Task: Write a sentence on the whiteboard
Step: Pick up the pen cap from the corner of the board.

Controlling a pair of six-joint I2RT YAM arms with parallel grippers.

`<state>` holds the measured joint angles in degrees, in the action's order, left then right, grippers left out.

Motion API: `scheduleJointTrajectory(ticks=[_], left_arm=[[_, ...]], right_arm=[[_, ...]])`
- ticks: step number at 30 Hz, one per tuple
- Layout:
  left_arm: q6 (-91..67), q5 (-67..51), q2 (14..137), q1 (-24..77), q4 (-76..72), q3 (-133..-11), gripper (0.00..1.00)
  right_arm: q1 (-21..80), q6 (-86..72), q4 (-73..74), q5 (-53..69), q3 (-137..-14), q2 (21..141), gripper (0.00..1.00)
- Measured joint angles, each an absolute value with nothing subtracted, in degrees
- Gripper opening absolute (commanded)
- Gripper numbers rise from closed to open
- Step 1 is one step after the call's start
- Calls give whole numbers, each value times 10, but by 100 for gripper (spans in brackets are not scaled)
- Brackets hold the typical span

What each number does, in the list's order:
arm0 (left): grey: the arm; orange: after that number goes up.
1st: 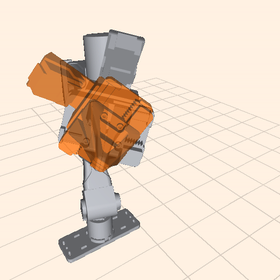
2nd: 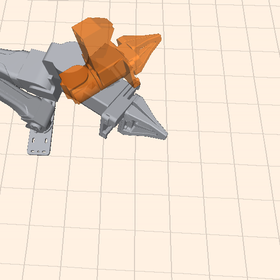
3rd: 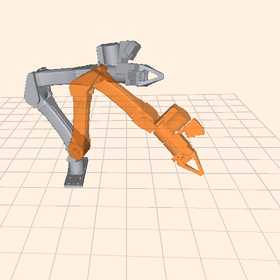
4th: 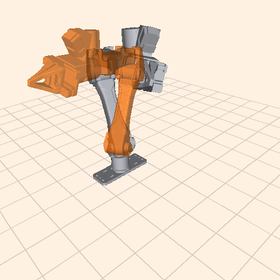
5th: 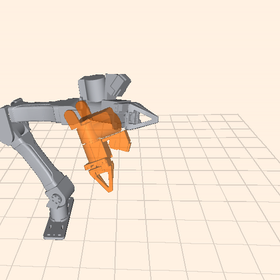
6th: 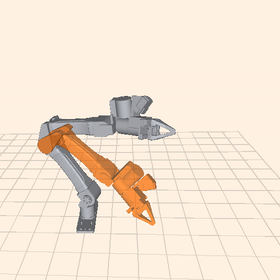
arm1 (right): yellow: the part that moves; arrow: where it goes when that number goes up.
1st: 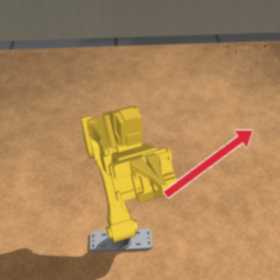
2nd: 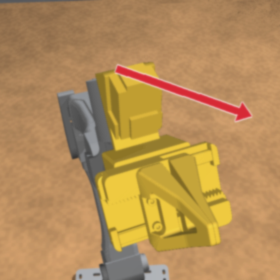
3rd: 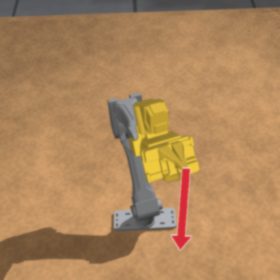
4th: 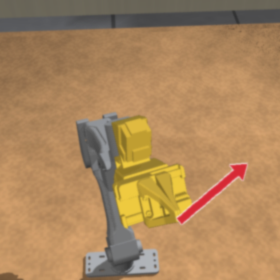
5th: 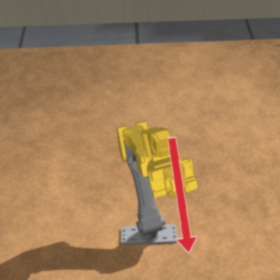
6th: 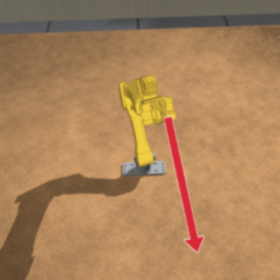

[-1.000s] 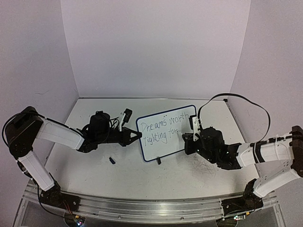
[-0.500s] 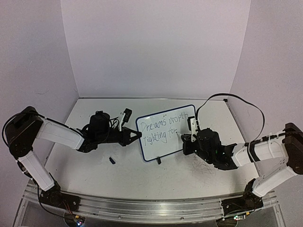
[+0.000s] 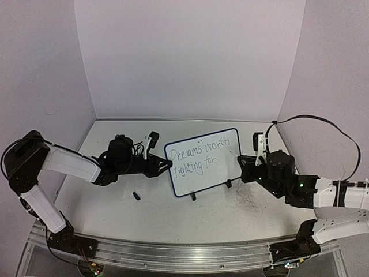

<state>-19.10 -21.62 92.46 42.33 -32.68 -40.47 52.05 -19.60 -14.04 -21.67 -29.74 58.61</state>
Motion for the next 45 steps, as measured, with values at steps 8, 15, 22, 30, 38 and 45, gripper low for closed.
scheduleJointTrajectory(ticks=[8, 15, 22, 30, 38, 45], left_arm=[[-191, -189, 867, 423, -318, -404, 71], [-233, -126, 766, 422, -233, -369, 73], [-374, -24, 683, 418, -5, -364, 62], [-573, -20, 620, 419, 105, -305, 54], [-646, -26, 758, 447, 197, -371, 51], [-664, 17, 850, 481, 277, -448, 49]], right_arm=[[520, -183, -110, -235, -323, 607, 0], [520, -168, -112, -230, -330, 612, 0], [520, -161, -138, -216, -330, 635, 0], [520, -147, -170, -185, -330, 651, 0], [520, -142, -203, -172, -306, 655, 0], [520, -146, -207, -172, -275, 634, 0]])
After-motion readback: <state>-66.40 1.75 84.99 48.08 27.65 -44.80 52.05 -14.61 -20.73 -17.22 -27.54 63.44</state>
